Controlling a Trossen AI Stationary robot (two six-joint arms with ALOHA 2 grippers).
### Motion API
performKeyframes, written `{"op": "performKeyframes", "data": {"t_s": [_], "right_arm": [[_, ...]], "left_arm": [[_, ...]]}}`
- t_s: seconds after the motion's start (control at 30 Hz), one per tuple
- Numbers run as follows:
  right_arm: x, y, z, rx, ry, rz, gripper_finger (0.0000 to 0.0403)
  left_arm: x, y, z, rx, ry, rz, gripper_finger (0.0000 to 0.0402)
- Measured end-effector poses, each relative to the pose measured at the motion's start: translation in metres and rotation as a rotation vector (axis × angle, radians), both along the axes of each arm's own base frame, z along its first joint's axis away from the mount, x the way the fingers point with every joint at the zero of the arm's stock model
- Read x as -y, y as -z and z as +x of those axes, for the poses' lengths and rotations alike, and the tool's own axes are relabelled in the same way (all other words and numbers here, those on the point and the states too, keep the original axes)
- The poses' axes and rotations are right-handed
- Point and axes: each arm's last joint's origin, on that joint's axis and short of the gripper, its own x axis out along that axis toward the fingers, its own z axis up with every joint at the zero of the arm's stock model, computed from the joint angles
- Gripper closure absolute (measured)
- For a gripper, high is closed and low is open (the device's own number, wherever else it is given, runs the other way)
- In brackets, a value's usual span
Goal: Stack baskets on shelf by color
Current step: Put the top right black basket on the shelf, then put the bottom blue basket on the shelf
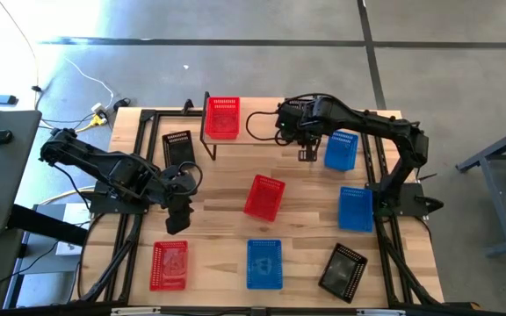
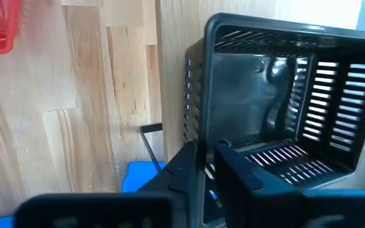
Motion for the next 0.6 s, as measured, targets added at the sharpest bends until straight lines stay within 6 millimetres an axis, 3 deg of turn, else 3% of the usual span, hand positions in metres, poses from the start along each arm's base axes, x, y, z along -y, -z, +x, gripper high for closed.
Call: {"op": "performKeyframes", "data": {"t_s": [0.27,0.6], "right_arm": [[0.0,-0.002,-0.002,-0.008,0.014,-0.031,0.0294],[-0.004,-0.018,-0.013,0.088,0.097,-0.028,0.0284]], "left_arm": [[0.0,0.0,0.0,-0.002,0.004,-0.008,0.0275],[0.0,0.0,0.0,-0.002,0.005,-0.008,0.0275]]}}
